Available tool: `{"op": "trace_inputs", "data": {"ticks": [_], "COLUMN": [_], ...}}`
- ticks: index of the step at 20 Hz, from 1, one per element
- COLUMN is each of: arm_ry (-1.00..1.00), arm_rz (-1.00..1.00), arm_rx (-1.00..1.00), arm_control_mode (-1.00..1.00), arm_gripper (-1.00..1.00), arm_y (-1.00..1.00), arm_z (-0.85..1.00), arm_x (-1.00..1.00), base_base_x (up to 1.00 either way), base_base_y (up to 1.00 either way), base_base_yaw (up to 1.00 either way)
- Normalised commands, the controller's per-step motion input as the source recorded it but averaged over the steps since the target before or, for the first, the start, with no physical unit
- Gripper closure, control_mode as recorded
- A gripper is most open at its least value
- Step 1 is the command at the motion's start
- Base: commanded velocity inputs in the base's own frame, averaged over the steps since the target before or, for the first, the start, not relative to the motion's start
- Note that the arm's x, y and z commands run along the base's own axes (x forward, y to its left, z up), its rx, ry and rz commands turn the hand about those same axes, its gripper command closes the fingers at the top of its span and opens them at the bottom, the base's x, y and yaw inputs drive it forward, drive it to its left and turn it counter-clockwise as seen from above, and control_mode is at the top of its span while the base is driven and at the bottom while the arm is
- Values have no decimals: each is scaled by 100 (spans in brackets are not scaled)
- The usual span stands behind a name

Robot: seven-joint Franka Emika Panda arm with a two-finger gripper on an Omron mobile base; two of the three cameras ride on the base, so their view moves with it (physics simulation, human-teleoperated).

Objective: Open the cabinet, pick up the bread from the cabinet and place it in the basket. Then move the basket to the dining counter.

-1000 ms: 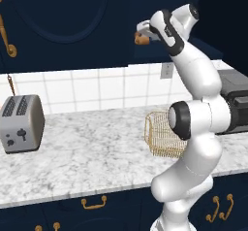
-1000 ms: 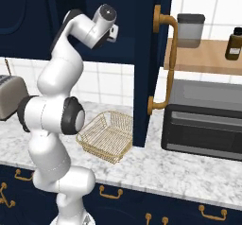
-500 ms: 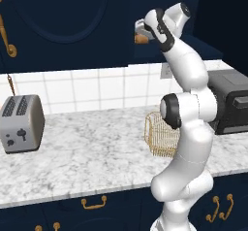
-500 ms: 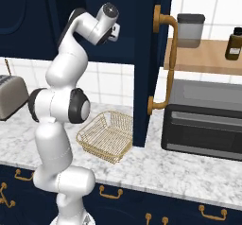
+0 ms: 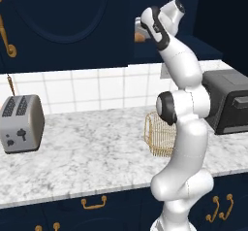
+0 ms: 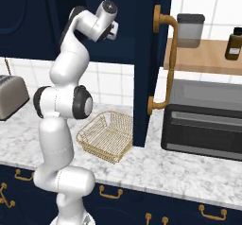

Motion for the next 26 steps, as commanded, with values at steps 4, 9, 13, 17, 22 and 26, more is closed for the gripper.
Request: {"op": "trace_inputs", "data": {"ticks": [4,9,13,17,22,26], "arm_ry": [-21,-43,-21,-1,7,7], "arm_rz": [0,0,-1,-6,-8,-7], "arm_rx": [4,1,4,3,0,0], "arm_control_mode": [-100,-100,-100,-100,-100,-100], "arm_gripper": [100,100,100,100,100,100], "arm_y": [-4,0,0,-9,-11,-3], "arm_z": [-11,-15,37,44,5,-4], "arm_x": [-49,-74,-100,-100,-100,-100], "base_base_x": [0,0,0,0,0,0], "base_base_y": [0,0,0,0,0,0], "base_base_yaw": [0,0,0,0,0,0]}}
